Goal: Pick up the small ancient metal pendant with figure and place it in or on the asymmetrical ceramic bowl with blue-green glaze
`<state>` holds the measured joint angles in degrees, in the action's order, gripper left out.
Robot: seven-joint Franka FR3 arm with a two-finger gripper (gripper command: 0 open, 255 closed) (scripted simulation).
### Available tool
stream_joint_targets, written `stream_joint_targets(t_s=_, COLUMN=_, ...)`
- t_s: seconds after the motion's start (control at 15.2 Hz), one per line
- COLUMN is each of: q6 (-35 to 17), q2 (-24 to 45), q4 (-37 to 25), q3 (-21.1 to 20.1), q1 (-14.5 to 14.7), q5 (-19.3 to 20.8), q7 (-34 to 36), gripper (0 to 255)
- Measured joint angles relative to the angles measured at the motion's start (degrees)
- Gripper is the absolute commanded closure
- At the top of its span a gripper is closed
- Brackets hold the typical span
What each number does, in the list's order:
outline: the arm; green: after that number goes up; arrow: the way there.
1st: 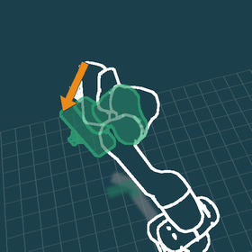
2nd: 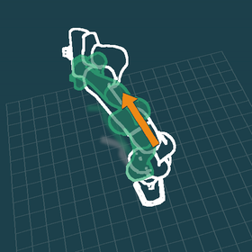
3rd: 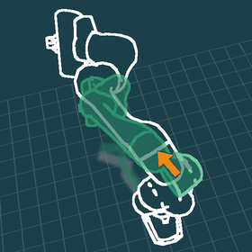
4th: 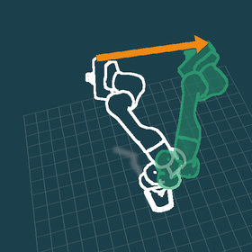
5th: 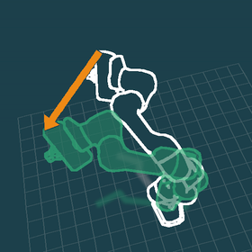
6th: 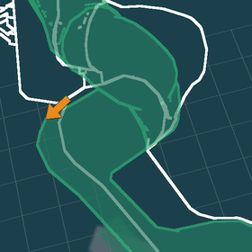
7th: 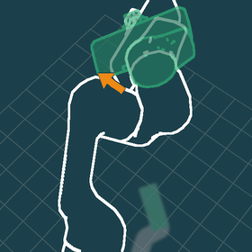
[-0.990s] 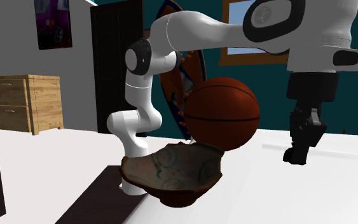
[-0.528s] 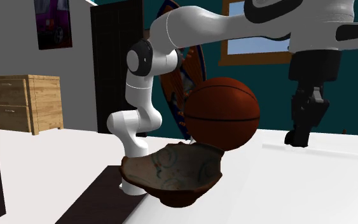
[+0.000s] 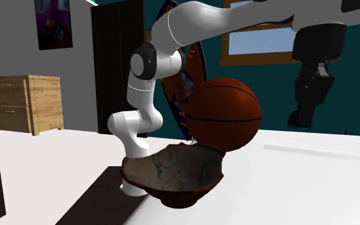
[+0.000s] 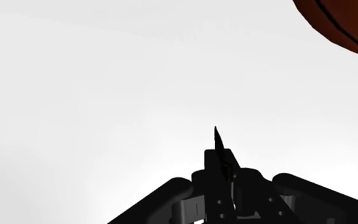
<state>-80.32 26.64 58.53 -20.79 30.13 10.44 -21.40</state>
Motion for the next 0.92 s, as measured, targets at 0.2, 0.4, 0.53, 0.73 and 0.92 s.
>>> stream_joint_targets(t_s=0.2, q6=3.79, q2=1.84, q4=-5.65, q3=0.17, q1=0.91, q5=0.64, q7=-0.33, gripper=255)
stream_joint_targets(t_s=0.4, q6=3.13, q2=-0.64, q4=-2.54, q3=0.2, q1=-0.96, q5=-0.14, q7=-1.58, gripper=255)
stream_joint_targets(t_s=0.53, q6=1.36, q2=-4.51, q4=2.84, q3=0.41, q1=-3.67, q5=-1.38, q7=-3.48, gripper=255)
stream_joint_targets(t_s=0.73, q6=-1.83, q2=-10.72, q4=11.86, q3=1.21, q1=-7.95, q5=-3.49, q7=-7.17, gripper=255)
stream_joint_targets(t_s=0.92, q6=-3.44, q2=-14.93, q4=17.26, q3=2.46, q1=-11.22, q5=-4.9, q7=-11.11, gripper=255)
